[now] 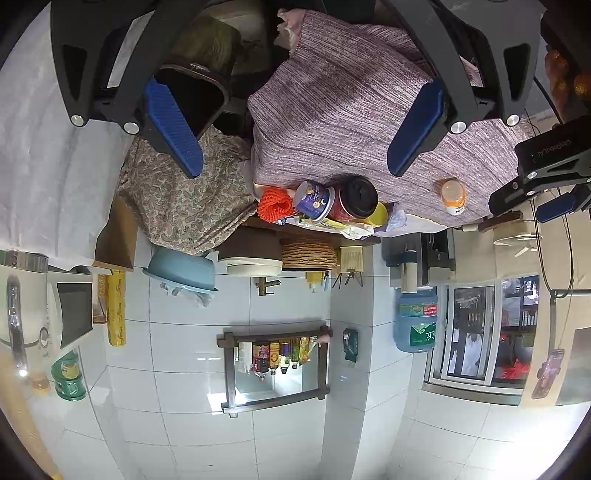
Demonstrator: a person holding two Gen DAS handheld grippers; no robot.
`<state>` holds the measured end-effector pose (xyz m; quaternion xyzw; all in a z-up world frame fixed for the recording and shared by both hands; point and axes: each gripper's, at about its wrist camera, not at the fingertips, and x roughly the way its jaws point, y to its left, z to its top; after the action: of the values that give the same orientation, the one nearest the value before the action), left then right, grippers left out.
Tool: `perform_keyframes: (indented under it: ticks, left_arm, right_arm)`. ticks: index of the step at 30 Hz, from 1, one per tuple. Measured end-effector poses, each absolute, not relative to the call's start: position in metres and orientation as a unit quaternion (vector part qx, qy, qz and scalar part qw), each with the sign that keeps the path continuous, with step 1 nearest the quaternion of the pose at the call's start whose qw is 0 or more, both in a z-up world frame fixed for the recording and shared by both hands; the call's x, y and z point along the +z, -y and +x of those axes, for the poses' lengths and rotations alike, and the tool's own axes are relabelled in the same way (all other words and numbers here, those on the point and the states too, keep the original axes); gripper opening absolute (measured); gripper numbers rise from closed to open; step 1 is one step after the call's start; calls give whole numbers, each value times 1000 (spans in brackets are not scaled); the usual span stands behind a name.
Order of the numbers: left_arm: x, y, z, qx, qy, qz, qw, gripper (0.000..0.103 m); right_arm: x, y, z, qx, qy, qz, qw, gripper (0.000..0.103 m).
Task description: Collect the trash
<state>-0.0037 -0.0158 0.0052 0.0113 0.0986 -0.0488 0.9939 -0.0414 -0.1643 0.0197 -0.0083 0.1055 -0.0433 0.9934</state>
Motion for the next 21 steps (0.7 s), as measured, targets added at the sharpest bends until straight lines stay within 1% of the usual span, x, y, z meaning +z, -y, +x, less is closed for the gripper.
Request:
perform_keyframes:
  ticks: [21]
  left_arm:
    - [5, 19, -3, -49, -99, 9, 994, 98]
  right_arm:
    - [23, 163, -41, -43, -108, -13, 993, 98]
